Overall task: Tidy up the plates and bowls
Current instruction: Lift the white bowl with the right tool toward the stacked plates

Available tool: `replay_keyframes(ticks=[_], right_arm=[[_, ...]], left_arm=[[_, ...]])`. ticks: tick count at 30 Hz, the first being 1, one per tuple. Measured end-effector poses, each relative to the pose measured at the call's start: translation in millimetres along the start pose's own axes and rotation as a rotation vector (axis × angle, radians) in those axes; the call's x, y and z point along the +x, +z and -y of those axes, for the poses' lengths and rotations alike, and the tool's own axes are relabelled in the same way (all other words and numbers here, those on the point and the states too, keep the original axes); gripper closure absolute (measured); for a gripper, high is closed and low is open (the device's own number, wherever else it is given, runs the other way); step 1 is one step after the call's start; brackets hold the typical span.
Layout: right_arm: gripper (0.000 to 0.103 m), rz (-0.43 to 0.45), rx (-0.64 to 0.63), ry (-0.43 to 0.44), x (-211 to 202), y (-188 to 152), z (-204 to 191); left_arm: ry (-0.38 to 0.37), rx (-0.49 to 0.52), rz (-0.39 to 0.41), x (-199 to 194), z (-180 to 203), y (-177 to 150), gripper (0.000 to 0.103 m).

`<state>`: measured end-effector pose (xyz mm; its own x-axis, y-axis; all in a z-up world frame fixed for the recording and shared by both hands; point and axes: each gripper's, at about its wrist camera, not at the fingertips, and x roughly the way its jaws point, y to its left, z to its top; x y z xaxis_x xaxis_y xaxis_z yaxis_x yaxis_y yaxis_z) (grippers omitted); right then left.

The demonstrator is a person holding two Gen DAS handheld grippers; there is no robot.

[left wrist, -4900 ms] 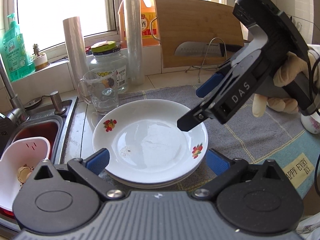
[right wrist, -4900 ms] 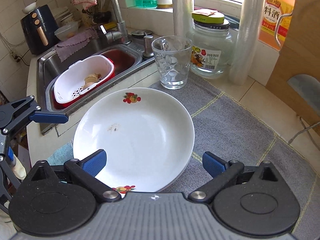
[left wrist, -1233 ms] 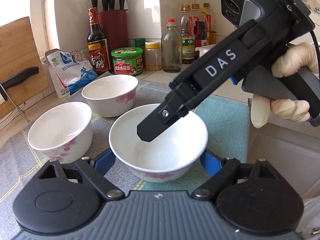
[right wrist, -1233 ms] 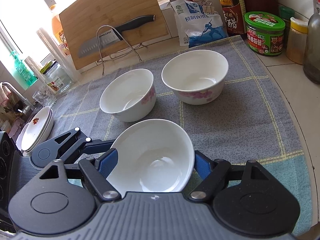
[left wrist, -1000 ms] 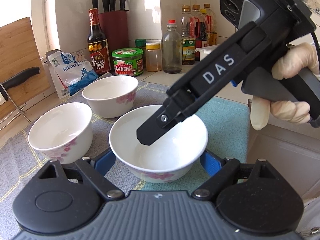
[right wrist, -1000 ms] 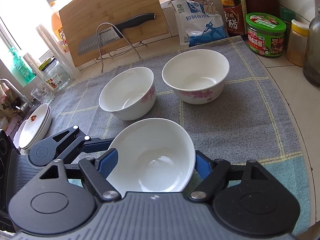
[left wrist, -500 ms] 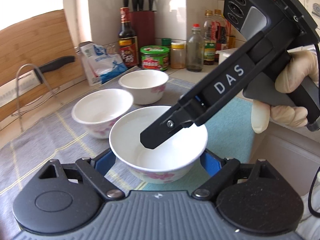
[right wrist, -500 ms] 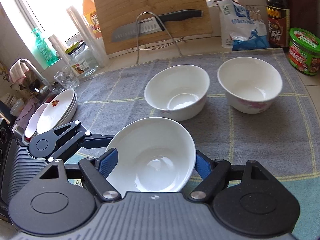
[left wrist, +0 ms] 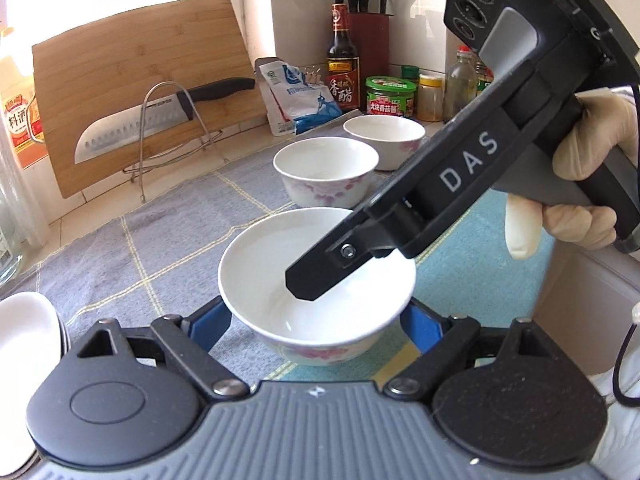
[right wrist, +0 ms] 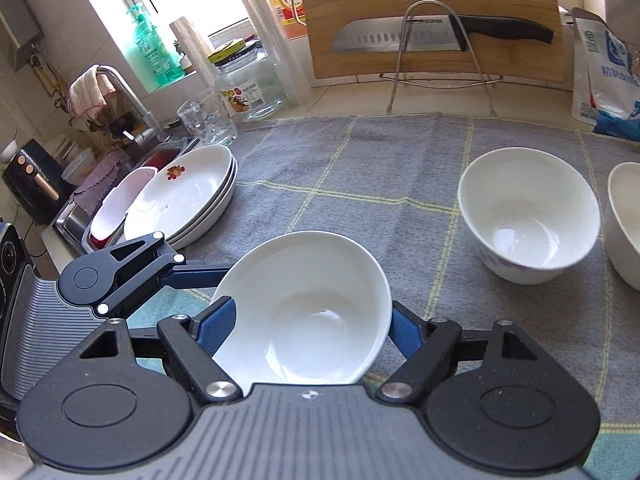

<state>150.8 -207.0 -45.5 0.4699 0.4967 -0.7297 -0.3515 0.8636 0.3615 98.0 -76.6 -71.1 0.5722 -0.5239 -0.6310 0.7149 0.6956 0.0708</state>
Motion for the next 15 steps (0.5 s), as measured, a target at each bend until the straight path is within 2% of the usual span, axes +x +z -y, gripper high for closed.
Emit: replay_keyframes(ticks=[15], right_arm=[[0.018,-0.039,0.005,-0.021,20.8,0.1,-22.7]], left_arm=[[-0.046,0.008,-0.032,-7.0,-18.1,-12.3,0.012]])
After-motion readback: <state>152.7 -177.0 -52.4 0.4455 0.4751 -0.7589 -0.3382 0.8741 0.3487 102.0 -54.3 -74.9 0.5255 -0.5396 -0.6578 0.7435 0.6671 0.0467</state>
